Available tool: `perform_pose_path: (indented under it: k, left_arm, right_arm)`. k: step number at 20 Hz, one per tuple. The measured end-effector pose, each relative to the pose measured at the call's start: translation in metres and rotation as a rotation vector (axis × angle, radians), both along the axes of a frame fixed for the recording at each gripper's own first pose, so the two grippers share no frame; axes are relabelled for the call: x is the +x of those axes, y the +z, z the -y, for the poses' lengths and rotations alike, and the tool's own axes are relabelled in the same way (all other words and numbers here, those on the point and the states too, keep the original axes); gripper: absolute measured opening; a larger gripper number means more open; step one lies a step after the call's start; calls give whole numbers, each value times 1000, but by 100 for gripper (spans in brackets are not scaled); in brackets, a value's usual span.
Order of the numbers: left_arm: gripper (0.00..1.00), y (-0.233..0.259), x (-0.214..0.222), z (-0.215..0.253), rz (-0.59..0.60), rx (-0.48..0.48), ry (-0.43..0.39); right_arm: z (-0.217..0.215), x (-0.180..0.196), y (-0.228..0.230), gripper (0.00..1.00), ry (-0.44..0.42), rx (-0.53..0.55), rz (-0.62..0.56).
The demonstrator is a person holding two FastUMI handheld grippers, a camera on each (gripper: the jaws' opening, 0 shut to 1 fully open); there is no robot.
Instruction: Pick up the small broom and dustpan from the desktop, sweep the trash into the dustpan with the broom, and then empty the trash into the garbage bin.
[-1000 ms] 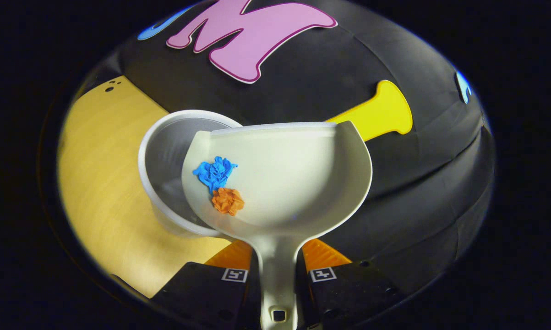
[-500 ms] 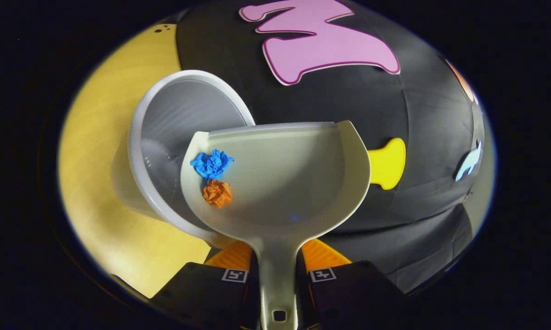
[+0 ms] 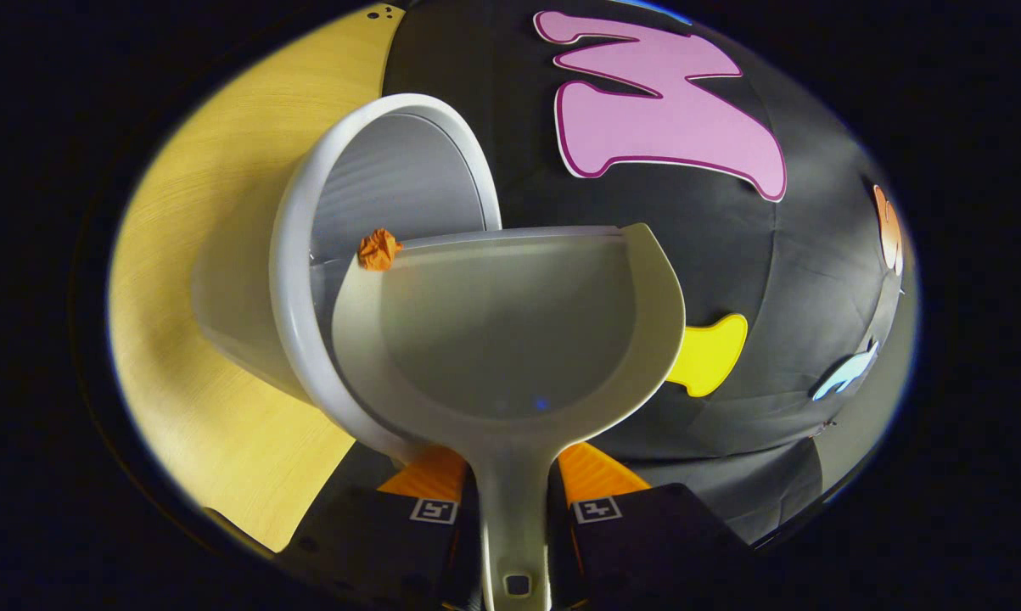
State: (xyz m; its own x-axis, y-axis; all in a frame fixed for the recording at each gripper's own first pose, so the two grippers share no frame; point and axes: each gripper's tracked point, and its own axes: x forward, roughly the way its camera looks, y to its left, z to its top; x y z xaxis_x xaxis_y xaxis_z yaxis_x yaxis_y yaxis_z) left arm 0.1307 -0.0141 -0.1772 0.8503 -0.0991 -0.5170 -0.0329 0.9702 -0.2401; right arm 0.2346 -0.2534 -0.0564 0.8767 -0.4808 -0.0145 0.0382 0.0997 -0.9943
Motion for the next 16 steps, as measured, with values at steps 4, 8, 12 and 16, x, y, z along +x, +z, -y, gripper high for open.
perform_pose_path:
  k: [4,8,12,16]
  left_arm:
    - [26,2,5,-3,5,-6,4]
    - [26,7,13,-12,32,11,21]
    - [24,11,17,-22,55,8,35]
    - [26,9,16,-33,67,1,38]
  right_arm:
    - [-3,-1,2,34,-26,63,8]
    - [-5,-10,13,34,-44,208,45]
    - [-13,-29,25,34,-73,430,98]
    - [-33,-53,43,34,-71,608,160]
